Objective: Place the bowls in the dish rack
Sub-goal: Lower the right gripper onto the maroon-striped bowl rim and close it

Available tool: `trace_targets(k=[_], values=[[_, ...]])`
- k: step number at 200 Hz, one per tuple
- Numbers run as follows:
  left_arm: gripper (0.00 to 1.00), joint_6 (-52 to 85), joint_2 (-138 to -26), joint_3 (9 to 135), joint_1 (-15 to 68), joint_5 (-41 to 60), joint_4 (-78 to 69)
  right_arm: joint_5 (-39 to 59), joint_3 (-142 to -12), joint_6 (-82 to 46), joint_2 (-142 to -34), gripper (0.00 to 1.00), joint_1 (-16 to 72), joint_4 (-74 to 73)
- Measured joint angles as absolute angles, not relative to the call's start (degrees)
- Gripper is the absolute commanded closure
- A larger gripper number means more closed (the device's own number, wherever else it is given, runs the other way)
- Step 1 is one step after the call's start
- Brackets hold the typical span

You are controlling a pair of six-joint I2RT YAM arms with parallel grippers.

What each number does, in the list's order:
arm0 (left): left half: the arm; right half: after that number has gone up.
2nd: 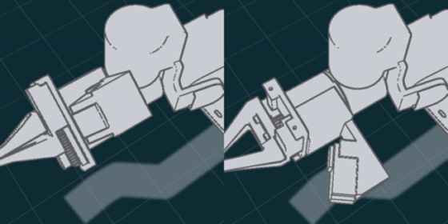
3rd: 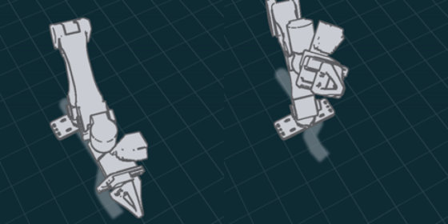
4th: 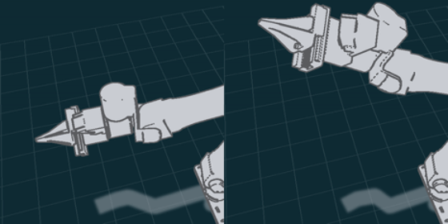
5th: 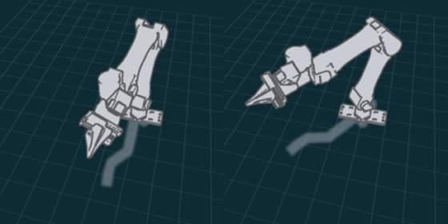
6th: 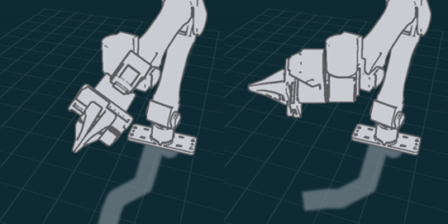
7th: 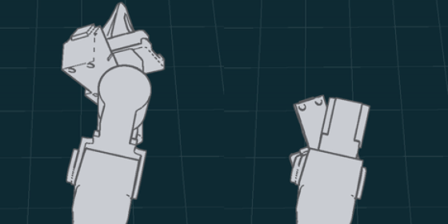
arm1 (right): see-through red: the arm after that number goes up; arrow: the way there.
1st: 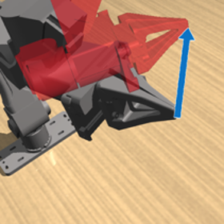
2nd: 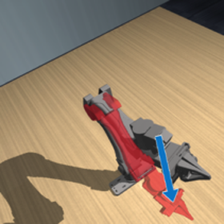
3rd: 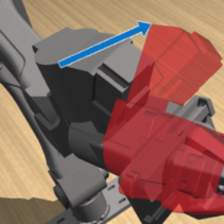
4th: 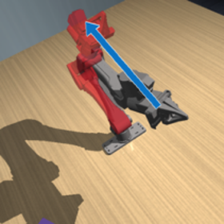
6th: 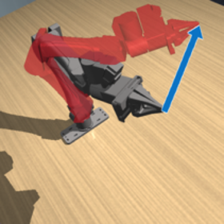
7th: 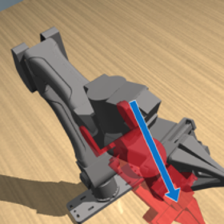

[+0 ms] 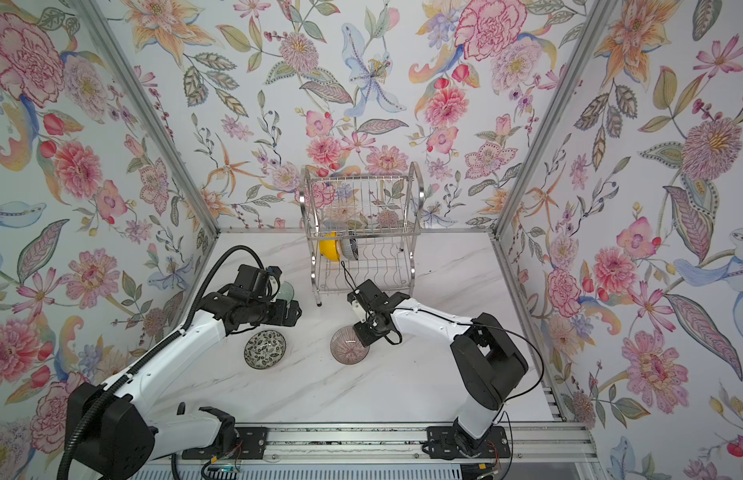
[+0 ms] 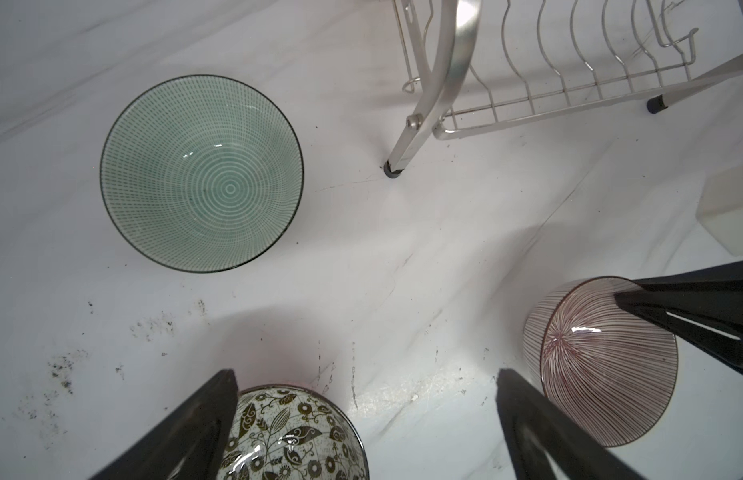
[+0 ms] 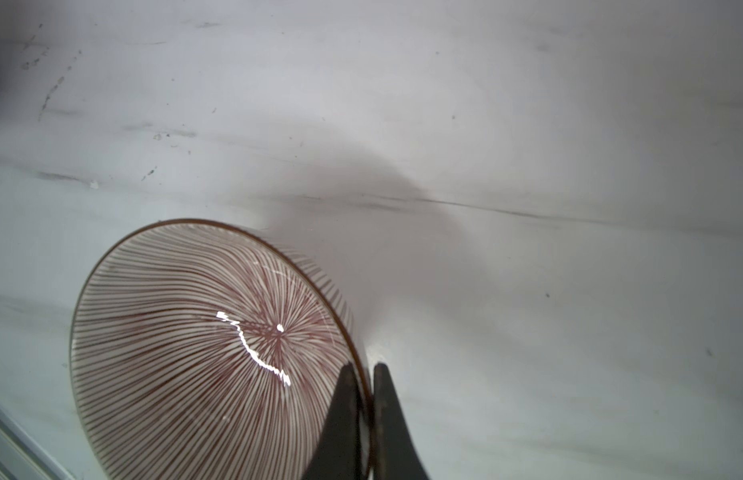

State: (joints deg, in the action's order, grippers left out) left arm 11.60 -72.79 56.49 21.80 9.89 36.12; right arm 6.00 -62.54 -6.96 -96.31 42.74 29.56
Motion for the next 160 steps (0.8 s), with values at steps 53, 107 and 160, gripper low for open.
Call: trace_targets(k=[53, 107, 160], values=[[0.01, 9.8, -74.0, 56.6, 22.7, 10.5, 35.2, 6.8, -58.7, -9.9, -94.3, 0.83, 39.7, 26.8], [0.01, 7.3, -74.2, 57.0, 23.3, 10.4, 35.0, 2.9, -57.9, -11.3, -93.4, 0.59, 38.5, 26.1], [0.01, 5.4, -70.5, 56.0, 23.3, 10.1, 32.6, -1.9, -57.9, -11.0, -85.0, 0.51, 38.6, 25.3]])
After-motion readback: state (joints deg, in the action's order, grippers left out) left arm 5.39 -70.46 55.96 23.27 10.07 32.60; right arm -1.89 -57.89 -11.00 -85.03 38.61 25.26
